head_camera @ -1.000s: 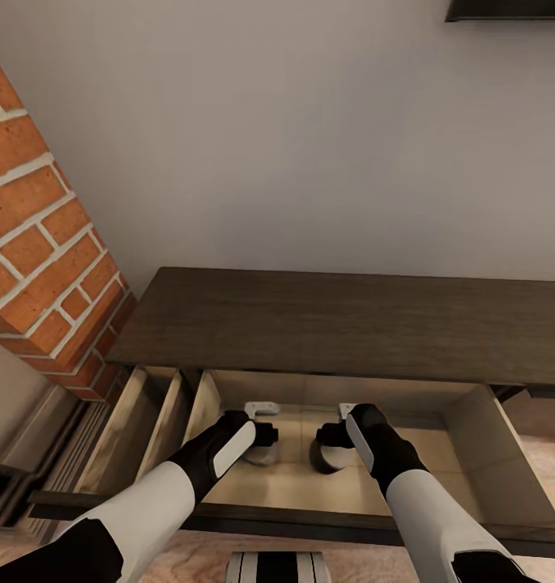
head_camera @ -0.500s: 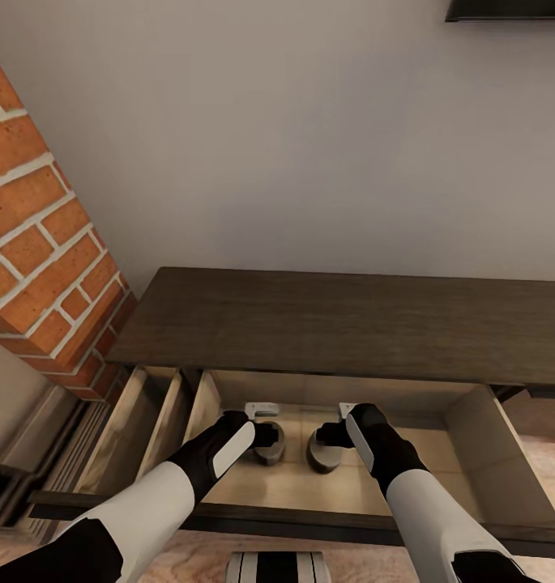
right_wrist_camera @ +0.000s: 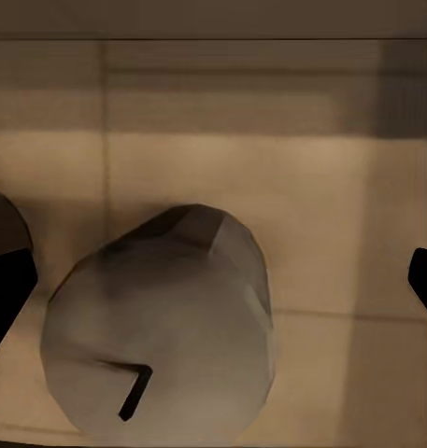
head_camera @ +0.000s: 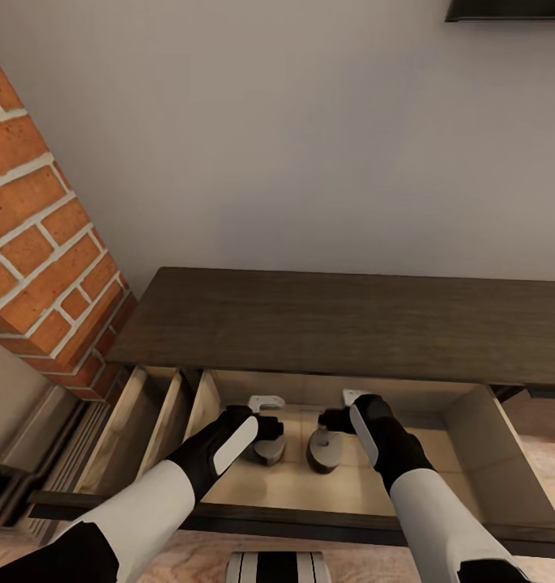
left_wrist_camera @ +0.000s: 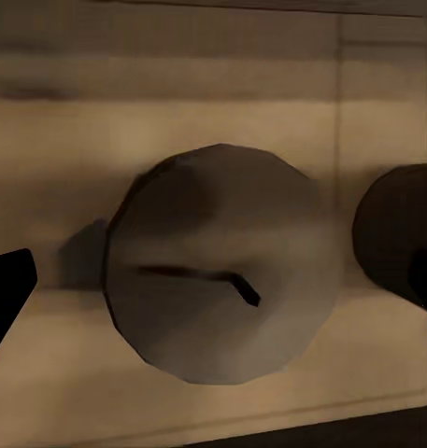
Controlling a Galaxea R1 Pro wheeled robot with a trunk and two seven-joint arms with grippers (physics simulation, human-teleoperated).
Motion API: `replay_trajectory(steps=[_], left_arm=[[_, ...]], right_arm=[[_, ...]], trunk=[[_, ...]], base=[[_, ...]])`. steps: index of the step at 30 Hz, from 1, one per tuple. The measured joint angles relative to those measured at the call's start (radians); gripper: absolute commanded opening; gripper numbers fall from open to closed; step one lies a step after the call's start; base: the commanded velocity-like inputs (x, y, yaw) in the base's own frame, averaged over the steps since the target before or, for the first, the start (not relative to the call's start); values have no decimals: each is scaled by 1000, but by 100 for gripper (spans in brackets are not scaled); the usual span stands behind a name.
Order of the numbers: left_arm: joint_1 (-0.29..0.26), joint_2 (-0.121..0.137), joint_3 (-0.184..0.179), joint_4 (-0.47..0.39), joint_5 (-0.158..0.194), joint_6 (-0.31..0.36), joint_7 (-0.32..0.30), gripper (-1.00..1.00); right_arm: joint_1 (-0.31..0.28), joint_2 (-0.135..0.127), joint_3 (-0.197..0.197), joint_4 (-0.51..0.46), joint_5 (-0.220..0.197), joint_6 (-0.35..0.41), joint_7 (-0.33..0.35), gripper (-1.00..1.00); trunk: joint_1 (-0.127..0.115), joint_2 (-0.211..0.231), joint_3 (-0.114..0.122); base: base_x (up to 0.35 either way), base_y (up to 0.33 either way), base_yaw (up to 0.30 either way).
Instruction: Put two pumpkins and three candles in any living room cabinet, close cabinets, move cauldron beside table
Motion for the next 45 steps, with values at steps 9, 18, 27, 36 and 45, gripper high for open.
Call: replay_trajectory(steps=[9,18,27,36,45], left_arm=[[23,3,1,-37,-1,16,2,100],[90,28,14,-199,8,58,121,100],[97,32,18,-217,10,62,135,100],[98,32,55,-224,12,70,137,100],[182,83,62,-426,8,144,141,100]], right_arm=[[14,-3,-2,-66,-1,10,0,100],[44,-4,-3,-109,0,21,-1,100],[150,-5,-3,-279,-1,130,-1,100],[263,-5,-3,-467,-9,216,0,100],[330,-7,-4,-677,-10,243,0,100]], trunk=[[0,0,0],[-3,1,23],[-7,3,58],[-11,6,93],[-15,8,128]], base=[[0,0,0],[0,0,0],[0,0,0],[0,0,0],[0,0,0]])
